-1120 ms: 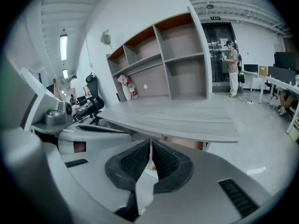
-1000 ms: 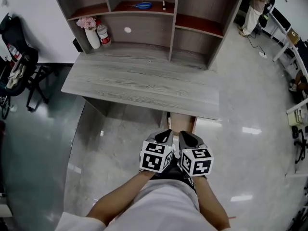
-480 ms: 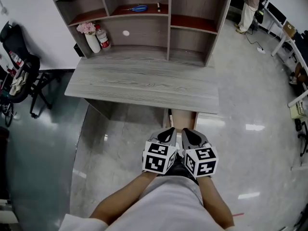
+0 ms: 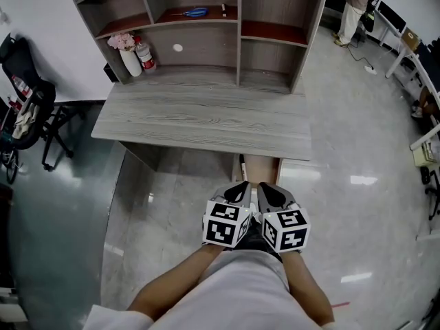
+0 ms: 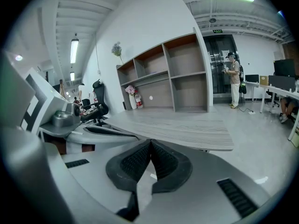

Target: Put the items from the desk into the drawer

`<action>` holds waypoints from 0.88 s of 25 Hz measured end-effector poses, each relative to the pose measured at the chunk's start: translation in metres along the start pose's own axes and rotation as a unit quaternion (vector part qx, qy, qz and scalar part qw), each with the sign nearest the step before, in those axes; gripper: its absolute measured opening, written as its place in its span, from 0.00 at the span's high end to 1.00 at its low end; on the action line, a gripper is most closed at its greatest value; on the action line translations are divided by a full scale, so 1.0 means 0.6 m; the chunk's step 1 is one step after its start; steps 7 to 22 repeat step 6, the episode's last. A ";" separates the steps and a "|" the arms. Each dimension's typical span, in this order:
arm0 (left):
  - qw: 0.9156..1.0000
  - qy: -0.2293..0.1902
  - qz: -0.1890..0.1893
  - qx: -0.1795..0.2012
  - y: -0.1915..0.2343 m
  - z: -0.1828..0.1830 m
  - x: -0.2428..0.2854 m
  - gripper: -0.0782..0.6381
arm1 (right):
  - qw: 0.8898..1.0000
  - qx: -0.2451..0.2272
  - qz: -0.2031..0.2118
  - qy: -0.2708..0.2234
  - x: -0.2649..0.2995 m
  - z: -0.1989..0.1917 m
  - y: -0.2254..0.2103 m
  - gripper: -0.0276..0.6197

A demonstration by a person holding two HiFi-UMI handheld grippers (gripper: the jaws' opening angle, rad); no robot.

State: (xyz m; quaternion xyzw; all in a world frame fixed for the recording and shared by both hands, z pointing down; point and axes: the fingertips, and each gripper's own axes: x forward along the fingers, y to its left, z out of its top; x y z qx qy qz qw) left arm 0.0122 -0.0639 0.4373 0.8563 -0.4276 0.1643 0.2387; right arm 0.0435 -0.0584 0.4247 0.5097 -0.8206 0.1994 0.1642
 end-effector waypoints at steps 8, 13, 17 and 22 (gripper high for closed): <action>1.000 0.002 -0.003 0.000 0.000 0.002 0.002 0.89 | 1.000 -0.001 0.000 0.004 0.003 -0.001 0.001 0.95; 1.000 0.002 -0.003 0.000 0.000 0.002 0.002 0.89 | 1.000 -0.001 0.000 0.004 0.003 -0.001 0.001 0.95; 1.000 0.002 -0.003 0.000 0.000 0.002 0.002 0.89 | 1.000 -0.001 0.000 0.004 0.003 -0.001 0.001 0.95; 1.000 0.002 -0.003 0.000 0.000 0.002 0.002 0.89 | 1.000 -0.001 0.000 0.004 0.003 -0.001 0.001 0.95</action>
